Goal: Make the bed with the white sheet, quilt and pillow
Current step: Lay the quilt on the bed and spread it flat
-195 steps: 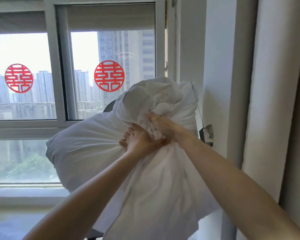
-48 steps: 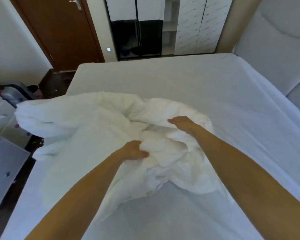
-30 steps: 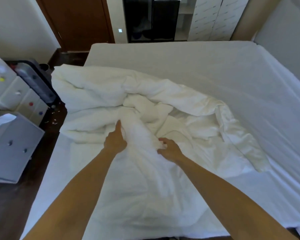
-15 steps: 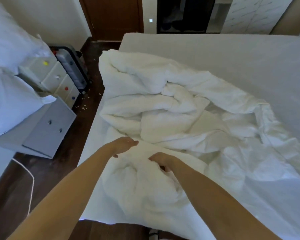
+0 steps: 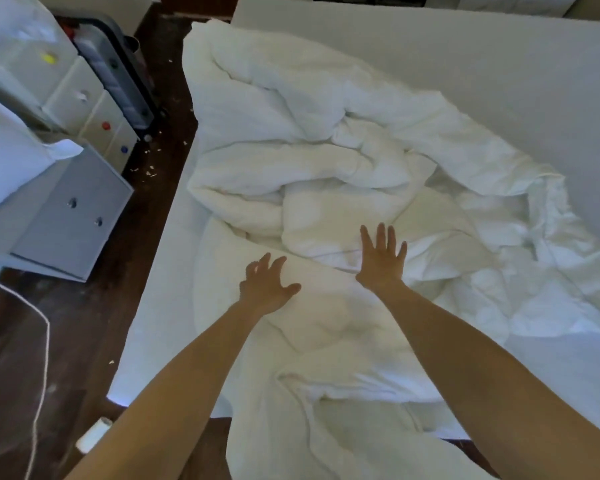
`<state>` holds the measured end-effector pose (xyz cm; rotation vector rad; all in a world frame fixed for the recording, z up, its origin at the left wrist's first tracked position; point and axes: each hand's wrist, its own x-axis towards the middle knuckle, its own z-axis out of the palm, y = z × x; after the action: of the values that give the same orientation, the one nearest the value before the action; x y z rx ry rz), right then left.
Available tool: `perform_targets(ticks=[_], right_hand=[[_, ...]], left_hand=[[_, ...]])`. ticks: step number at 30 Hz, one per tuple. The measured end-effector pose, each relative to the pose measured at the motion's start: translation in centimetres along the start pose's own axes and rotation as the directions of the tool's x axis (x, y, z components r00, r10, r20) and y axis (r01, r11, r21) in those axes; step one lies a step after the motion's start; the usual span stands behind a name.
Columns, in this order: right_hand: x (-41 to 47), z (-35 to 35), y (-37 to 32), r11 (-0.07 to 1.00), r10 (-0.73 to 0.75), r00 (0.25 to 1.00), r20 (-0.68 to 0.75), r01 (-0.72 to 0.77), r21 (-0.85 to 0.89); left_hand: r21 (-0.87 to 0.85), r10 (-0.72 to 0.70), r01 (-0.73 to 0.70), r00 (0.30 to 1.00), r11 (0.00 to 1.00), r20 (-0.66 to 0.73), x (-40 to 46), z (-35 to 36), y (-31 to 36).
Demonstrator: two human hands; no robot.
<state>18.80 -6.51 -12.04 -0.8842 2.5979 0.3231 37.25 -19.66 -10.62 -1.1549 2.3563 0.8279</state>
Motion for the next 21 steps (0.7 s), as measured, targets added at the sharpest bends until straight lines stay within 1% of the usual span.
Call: perform_targets(ticks=[3, 4, 5, 6, 7, 8, 10, 12, 13, 15, 18, 20, 21], right_hand=[[1.0, 0.8, 1.6, 0.995, 0.051, 0.993, 0.105, -0.042, -0.088], [0.8, 0.7, 1.8, 0.997, 0.057, 0.989, 0.136, -0.048, -0.066], [0.6, 0.6, 2.4, 0.998, 0.056, 0.988, 0.145, -0.057, -0.001], [0.4, 0.3, 2.8, 0.993, 0.049, 0.988, 0.146, -0.064, 0.103], [0.4, -0.2, 2.9, 0.966, 0.05, 0.988, 0.146, -0.085, 0.245], [0.4, -1.4, 3.4, 0.905, 0.066, 0.988, 0.142, -0.119, 0.409], [1.0, -4.2, 4.4, 0.701, 0.118, 0.99, 0.081, -0.141, 0.699], [1.4, -7.8, 6.3, 0.47, 0.176, 0.984, -0.018, -0.068, 0.88], [1.4, -9.6, 8.0, 0.364, 0.217, 0.974, -0.061, -0.023, 0.931], [0.9, -12.7, 11.4, 0.198, 0.288, 0.951, -0.114, 0.057, 0.979], [0.1, -15.4, 17.3, -0.005, 0.384, 0.919, -0.093, 0.103, 0.995], [-0.7, -15.9, 20.4, -0.096, 0.409, 0.911, -0.056, 0.104, 0.99], [-1.1, -15.9, 22.9, -0.111, 0.419, 0.906, -0.055, 0.111, 0.988]], left_hand=[[0.031, 0.048, -0.048, 0.999, 0.998, 0.005, 1.1, 0.5, 0.2], [0.031, 0.038, -0.038, 0.999, 0.999, 0.015, 1.3, 0.9, 0.3], [0.038, 0.028, -0.03, 0.999, 0.999, 0.028, 1.4, 1.4, 1.0], [0.052, 0.021, -0.023, 0.999, 0.998, 0.038, 1.5, 1.9, 1.8], [0.066, 0.019, -0.022, 0.999, 0.998, 0.042, 1.4, 2.4, 2.6], [0.074, 0.027, -0.031, 0.999, 0.997, 0.047, 1.1, 2.6, 4.1], [0.075, 0.062, -0.067, 0.996, 0.995, 0.062, 0.8, 2.5, 6.8], [0.063, 0.106, -0.111, 0.992, 0.992, 0.066, 0.6, 1.7, 9.9], [0.041, 0.128, -0.13, 0.99, 0.991, 0.053, 0.3, 1.3, 11.9], [-0.061, 0.15, -0.149, 0.988, 0.987, 0.021, -0.2, 0.6, 15.5], [-0.221, 0.178, -0.183, 0.983, 0.958, -0.042, -1.2, 0.3, 21.8], [-0.319, 0.202, -0.216, 0.976, 0.923, -0.076, -1.8, 0.6, 26.0], [-0.35, 0.238, -0.25, 0.968, 0.903, -0.078, -2.2, 1.1, 29.0]])
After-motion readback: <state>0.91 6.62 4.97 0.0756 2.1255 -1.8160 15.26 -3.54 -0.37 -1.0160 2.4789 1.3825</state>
